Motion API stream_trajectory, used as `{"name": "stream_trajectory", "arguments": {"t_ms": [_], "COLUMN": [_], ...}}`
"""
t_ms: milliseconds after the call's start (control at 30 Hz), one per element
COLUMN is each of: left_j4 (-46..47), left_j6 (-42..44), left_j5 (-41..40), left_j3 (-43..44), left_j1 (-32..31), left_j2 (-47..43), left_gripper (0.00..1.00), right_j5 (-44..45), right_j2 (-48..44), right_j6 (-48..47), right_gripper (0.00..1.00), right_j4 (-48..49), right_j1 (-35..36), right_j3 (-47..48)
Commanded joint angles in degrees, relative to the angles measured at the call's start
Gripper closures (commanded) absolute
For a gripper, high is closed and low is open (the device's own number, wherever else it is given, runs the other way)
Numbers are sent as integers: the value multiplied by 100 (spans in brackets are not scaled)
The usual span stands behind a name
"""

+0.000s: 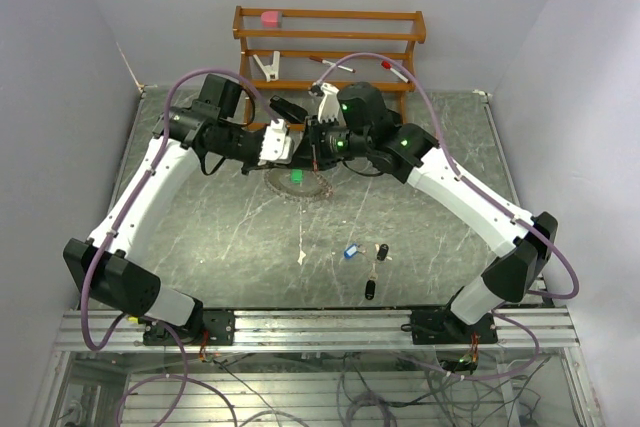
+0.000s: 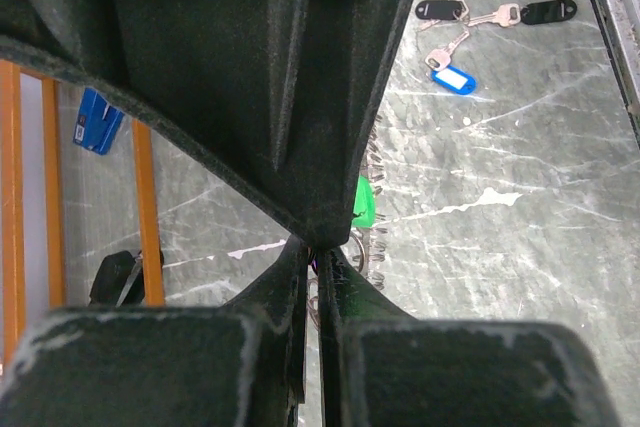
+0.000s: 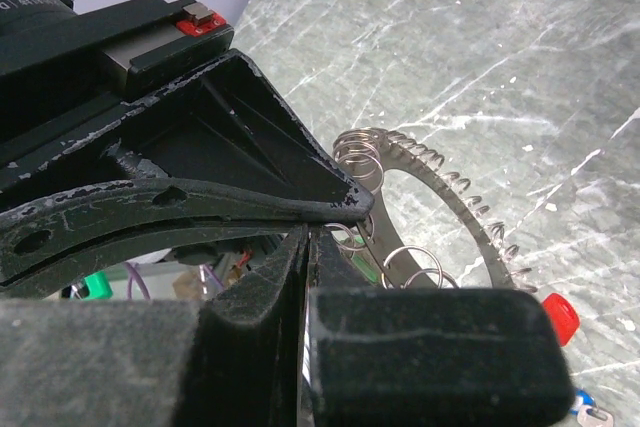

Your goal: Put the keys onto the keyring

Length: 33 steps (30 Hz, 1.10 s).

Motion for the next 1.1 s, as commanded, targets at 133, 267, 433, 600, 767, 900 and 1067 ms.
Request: {"name": "stream_trajectory", "arguments": {"t_ms": [133, 267, 433, 600, 767, 900, 1067], "left_j4": [893, 1015, 1273, 1565, 1852, 2040, 2227], "left_j6": [-854, -1041, -1447, -1852, -2165, -2377, -2548], "left_j5": [161, 255, 491, 764, 961, 1036, 1056], "left_j3": [314, 316, 598, 965, 1028, 1077, 1170], "left_j1": [-127, -129, -129, -138, -138, -146, -151], "left_j2": [7, 33, 182, 336, 378, 429, 515], "left_gripper": [93, 93, 93, 93, 93, 93, 93], "right_j5": [8, 193, 388, 463, 485, 503, 599], "right_j2": [139, 108, -17, -214, -236, -114, -171], "right_j6": [658, 816, 934, 1151, 1256, 1292, 1541], "right_gripper": [100, 100, 100, 100, 100, 100, 100], "right_j4": [292, 264, 150, 257, 321, 290, 595], "right_j1": [2, -3, -85, -212, -345, -389, -471], "right_j3": [286, 388, 443, 332, 436, 585, 413]}}
